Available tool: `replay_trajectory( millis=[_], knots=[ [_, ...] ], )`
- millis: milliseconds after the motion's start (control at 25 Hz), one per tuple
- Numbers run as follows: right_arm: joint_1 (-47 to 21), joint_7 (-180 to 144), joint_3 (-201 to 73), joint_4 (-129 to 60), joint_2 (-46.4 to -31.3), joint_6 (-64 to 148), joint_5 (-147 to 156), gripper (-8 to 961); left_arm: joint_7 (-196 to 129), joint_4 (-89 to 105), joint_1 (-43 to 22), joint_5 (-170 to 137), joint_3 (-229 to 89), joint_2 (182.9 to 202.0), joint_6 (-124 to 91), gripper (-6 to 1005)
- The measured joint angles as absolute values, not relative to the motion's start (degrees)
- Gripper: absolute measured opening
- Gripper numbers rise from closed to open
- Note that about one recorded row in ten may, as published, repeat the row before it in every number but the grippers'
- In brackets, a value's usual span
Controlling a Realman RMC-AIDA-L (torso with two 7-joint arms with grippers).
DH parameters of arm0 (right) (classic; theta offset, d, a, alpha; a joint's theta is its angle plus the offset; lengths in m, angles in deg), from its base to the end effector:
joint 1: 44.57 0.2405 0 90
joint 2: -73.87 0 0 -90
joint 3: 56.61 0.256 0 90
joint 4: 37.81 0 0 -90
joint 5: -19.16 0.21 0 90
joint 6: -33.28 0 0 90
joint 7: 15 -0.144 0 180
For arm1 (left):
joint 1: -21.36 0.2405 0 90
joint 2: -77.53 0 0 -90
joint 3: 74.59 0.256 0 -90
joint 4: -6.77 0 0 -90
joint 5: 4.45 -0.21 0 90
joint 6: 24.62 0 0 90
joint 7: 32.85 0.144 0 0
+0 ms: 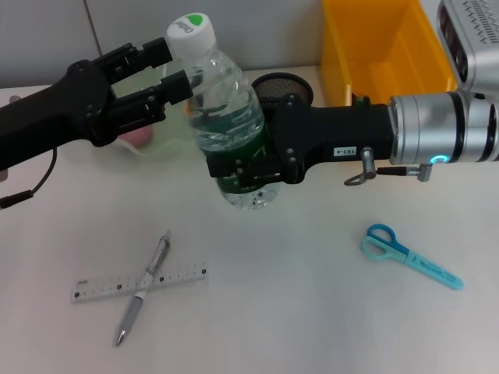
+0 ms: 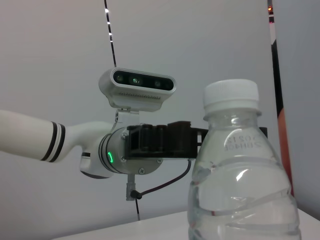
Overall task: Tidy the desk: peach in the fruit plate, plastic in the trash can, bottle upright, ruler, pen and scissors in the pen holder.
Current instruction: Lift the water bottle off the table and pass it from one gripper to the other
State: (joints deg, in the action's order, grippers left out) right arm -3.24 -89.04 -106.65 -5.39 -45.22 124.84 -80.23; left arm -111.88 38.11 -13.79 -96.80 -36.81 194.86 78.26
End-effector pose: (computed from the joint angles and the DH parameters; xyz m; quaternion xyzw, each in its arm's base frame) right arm 0.1658 0.3598 -0.0189 -0.9392 0.0816 0.3296 0.0518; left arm -0.1975 0.3403 0.0370 -0.8699 -0.1487 -0.4633 0.0809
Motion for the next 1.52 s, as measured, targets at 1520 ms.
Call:
replay_trajectory(
  millis=[1520],
  knots=[
    [-0.97,-88.56,-110.24,-8.28,-45.65,123.82,-79.37,766,-111.07,38.06,-14.06,-96.41,-36.44,194.78,80.07,758]
  ],
)
